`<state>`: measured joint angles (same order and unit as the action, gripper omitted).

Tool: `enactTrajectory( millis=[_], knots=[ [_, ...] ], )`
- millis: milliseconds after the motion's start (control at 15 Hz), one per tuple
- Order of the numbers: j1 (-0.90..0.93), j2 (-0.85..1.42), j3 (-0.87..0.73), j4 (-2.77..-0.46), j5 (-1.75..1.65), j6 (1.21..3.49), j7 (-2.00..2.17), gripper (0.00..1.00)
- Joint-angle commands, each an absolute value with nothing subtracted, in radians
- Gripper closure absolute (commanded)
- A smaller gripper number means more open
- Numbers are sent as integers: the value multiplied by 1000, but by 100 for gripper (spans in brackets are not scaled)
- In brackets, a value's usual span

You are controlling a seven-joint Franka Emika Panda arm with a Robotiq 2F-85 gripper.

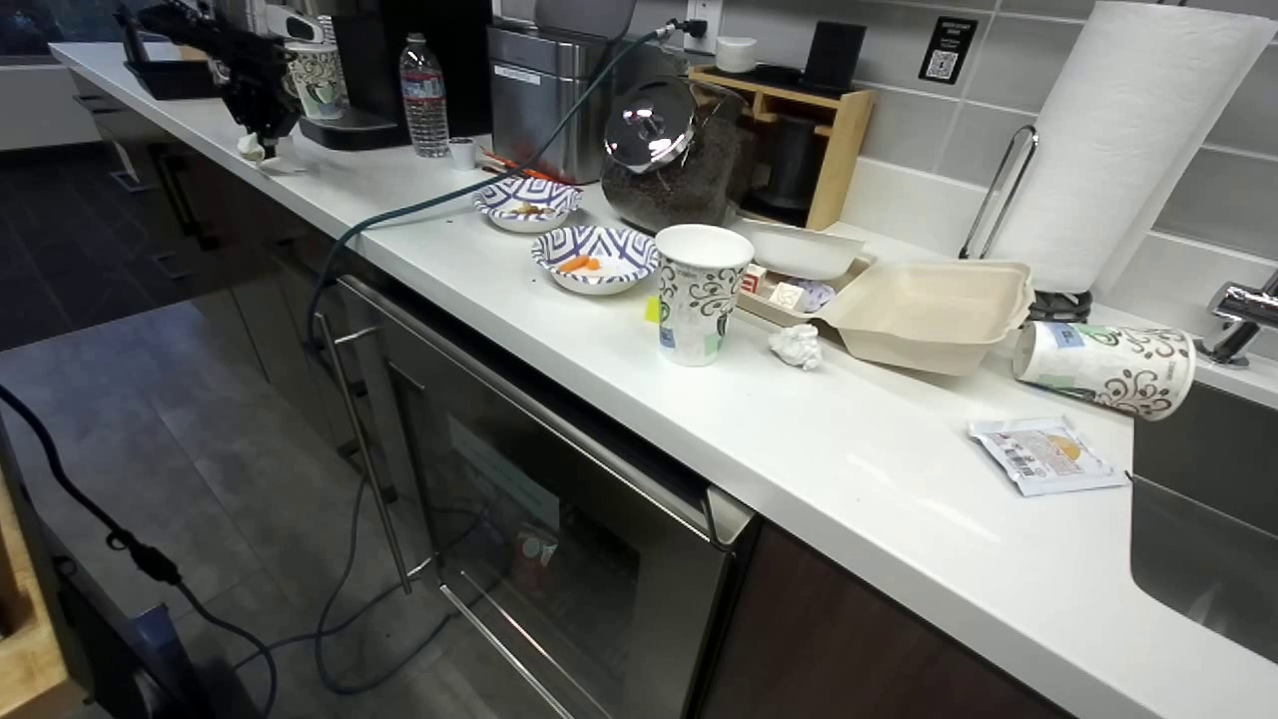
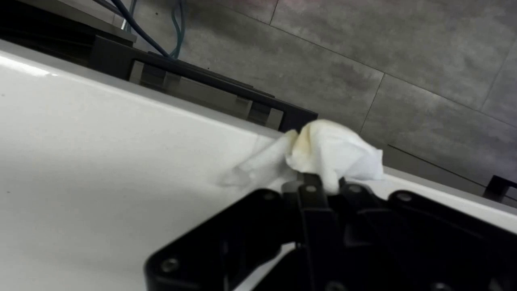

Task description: Clean the countertop

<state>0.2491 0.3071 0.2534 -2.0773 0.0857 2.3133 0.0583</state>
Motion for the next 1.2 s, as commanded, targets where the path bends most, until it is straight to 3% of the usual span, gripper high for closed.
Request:
enactTrajectory(
  millis=[0,800,1133],
  knots=[
    [239,299,194,-2119,31,2358,88,98],
    [204,297,-83,-2170,-349,2360,548,98],
    [206,309,-17,-2160,-259,2381,525,98]
  ],
)
